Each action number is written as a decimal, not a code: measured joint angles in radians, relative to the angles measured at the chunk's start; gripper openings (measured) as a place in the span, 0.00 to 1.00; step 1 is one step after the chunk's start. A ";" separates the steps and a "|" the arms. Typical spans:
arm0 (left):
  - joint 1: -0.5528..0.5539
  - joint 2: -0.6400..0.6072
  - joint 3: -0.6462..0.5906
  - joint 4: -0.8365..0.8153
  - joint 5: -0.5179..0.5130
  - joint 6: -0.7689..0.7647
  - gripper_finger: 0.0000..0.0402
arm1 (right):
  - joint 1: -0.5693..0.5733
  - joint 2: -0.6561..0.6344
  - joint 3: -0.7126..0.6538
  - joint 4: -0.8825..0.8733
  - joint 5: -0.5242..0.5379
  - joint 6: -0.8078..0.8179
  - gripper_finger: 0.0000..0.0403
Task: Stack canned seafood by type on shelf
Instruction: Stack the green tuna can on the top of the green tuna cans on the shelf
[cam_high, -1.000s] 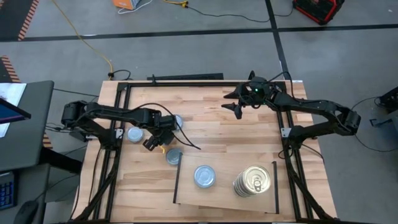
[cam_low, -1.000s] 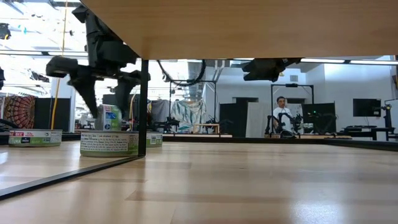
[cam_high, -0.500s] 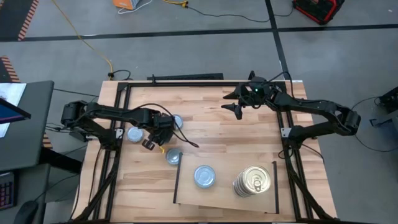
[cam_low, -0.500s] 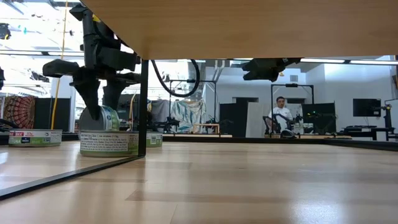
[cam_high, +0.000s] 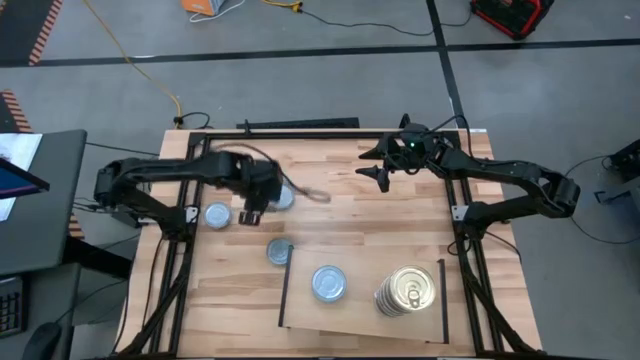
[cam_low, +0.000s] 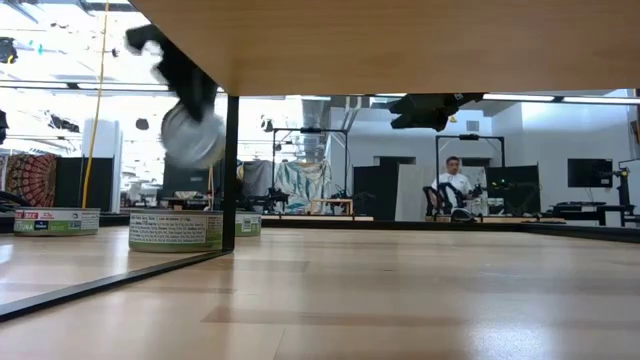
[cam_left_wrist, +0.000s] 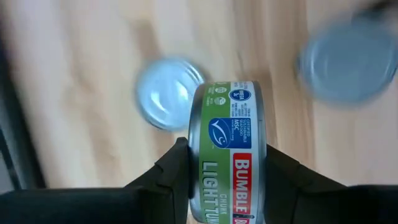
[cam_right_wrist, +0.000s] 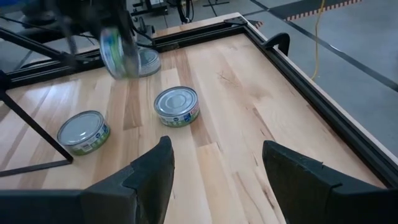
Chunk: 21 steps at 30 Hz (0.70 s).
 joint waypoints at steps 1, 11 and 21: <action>0.008 -0.010 0.034 0.001 0.000 -0.031 0.32 | 0.000 0.000 0.000 0.000 0.000 -0.001 0.67; 0.050 -0.033 0.305 0.067 0.244 -0.409 0.32 | -0.047 0.000 0.000 -0.051 -0.009 -0.046 0.67; -0.002 0.048 0.273 0.389 0.684 -0.640 0.32 | -0.145 0.000 0.000 -0.043 -0.067 -0.064 0.67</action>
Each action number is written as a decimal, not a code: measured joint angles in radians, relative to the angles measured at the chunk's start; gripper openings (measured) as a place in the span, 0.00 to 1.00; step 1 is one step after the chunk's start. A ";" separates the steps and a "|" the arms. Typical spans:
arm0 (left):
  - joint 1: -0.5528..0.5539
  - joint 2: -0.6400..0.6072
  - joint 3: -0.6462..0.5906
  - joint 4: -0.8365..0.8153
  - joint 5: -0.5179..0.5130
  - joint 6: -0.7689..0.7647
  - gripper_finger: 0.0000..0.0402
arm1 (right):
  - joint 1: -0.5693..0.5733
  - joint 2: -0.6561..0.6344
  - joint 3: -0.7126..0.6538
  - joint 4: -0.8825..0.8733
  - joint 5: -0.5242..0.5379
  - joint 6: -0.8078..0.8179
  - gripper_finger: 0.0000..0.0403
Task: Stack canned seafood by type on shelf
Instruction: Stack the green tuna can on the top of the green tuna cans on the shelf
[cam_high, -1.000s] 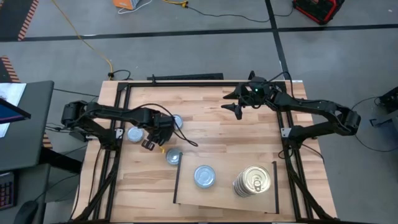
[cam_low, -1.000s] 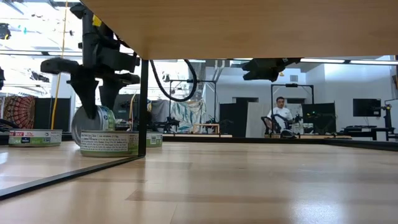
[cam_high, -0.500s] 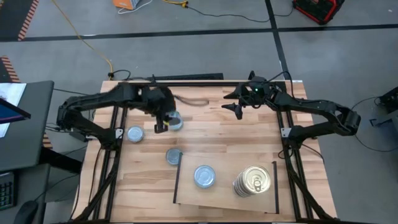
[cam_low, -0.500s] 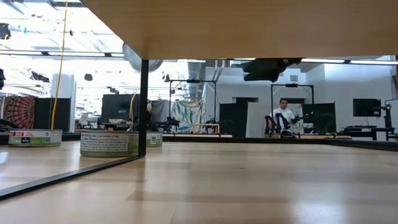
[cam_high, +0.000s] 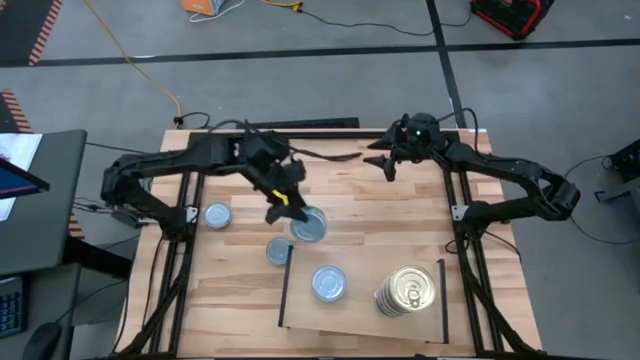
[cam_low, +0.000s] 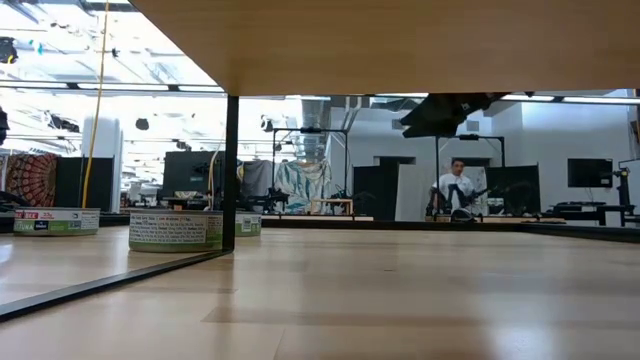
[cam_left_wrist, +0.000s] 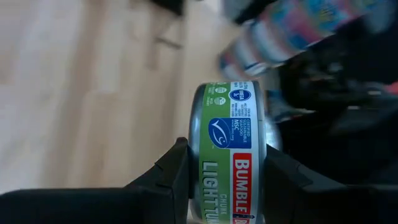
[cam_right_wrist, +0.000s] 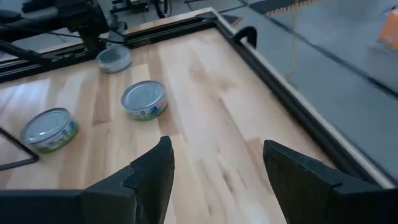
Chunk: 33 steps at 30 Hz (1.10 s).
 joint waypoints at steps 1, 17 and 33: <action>-0.011 0.011 0.000 0.046 0.025 -0.018 0.32 | -0.007 0.000 0.000 -0.011 -0.021 0.002 0.67; -0.170 0.169 0.000 0.266 0.114 -0.231 0.32 | -0.021 0.000 0.000 -0.044 -0.056 -0.014 0.67; -0.273 0.179 0.001 0.358 -0.025 -0.333 0.35 | -0.004 0.000 0.000 -0.029 -0.056 0.010 0.67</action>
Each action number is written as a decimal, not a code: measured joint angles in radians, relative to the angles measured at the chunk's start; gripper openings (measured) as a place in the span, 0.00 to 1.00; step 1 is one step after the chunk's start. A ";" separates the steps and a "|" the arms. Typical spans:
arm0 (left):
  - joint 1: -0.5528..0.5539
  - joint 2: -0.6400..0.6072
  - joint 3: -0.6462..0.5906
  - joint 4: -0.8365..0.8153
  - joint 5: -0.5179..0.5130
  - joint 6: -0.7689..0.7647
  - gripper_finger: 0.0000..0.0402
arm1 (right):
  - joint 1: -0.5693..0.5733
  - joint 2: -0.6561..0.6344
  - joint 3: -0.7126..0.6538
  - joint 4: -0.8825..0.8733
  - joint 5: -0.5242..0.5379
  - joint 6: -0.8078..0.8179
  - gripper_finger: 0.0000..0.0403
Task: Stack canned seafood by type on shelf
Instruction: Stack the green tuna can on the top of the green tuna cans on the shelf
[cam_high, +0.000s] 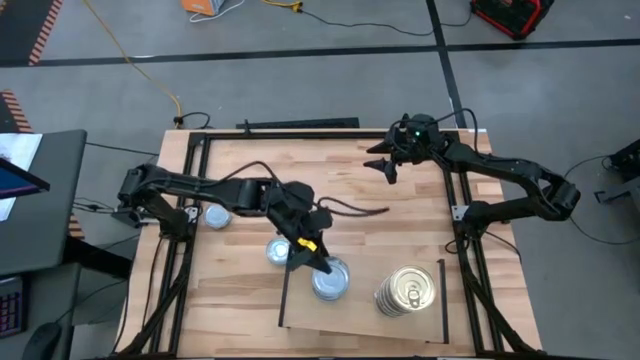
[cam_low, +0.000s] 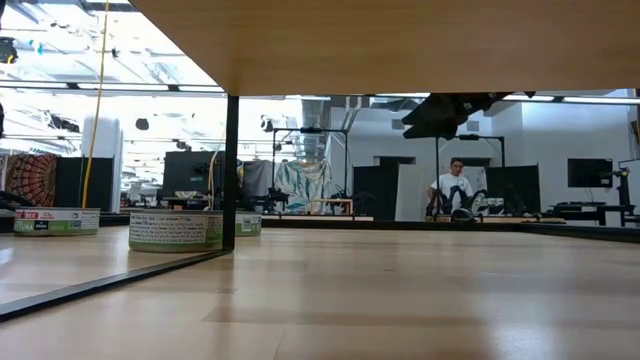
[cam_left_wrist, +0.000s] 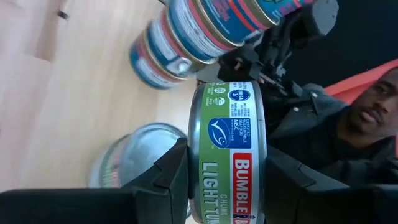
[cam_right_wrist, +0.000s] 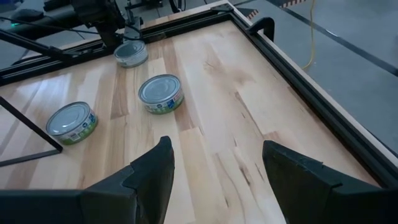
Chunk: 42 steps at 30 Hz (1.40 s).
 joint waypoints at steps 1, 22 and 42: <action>-0.009 0.004 0.000 0.006 0.001 -0.004 0.35 | 0.000 0.000 0.000 0.000 0.000 0.000 0.67; -0.009 0.051 0.001 -0.069 0.036 -0.032 0.34 | 0.012 0.000 0.000 -0.007 0.000 0.002 0.67; 0.025 0.054 0.000 -0.136 0.041 -0.077 0.61 | 0.012 0.000 0.000 -0.008 0.000 0.000 0.67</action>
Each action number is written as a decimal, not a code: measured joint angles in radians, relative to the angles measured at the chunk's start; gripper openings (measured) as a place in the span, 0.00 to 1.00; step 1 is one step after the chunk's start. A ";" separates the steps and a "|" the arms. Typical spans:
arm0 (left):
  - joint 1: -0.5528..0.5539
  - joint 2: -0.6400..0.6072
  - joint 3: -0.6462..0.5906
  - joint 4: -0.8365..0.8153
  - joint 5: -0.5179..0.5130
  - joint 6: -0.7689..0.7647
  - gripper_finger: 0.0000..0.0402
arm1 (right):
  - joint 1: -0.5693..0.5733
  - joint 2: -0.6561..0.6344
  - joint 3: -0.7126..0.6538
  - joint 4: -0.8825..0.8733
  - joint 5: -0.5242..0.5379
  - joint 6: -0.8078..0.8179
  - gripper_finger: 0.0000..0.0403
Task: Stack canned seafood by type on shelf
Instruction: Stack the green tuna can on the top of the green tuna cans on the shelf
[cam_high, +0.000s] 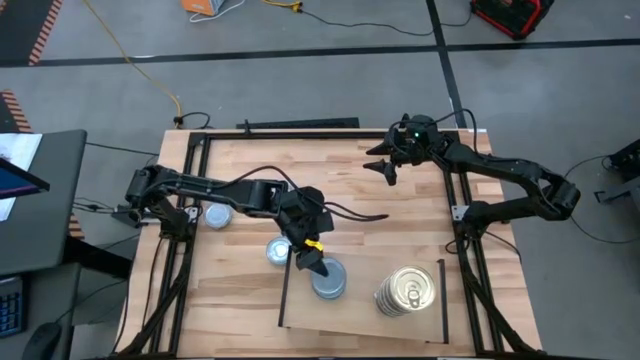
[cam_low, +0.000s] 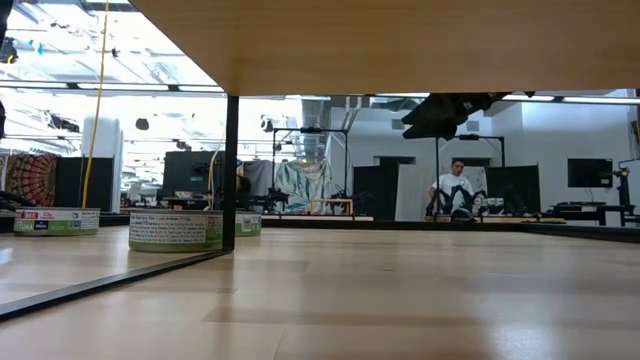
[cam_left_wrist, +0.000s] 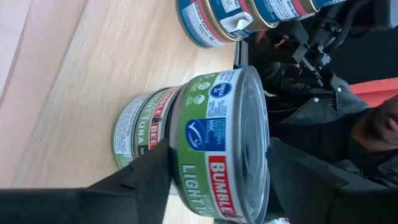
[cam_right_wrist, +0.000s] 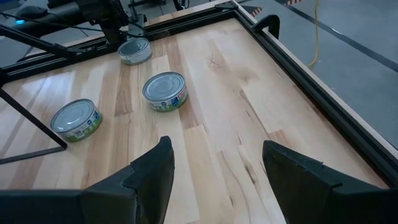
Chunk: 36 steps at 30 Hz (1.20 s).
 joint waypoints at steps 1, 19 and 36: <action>0.000 0.000 0.000 0.000 0.001 0.001 0.63 | 0.000 0.000 0.000 0.000 0.000 0.000 0.67; 0.001 0.000 0.000 -0.027 0.131 0.023 0.71 | 0.000 0.000 0.000 -0.001 -0.024 0.001 0.67; 0.027 -0.051 0.000 -0.139 0.083 0.131 0.70 | 0.013 0.000 0.000 -0.004 -0.024 0.001 0.67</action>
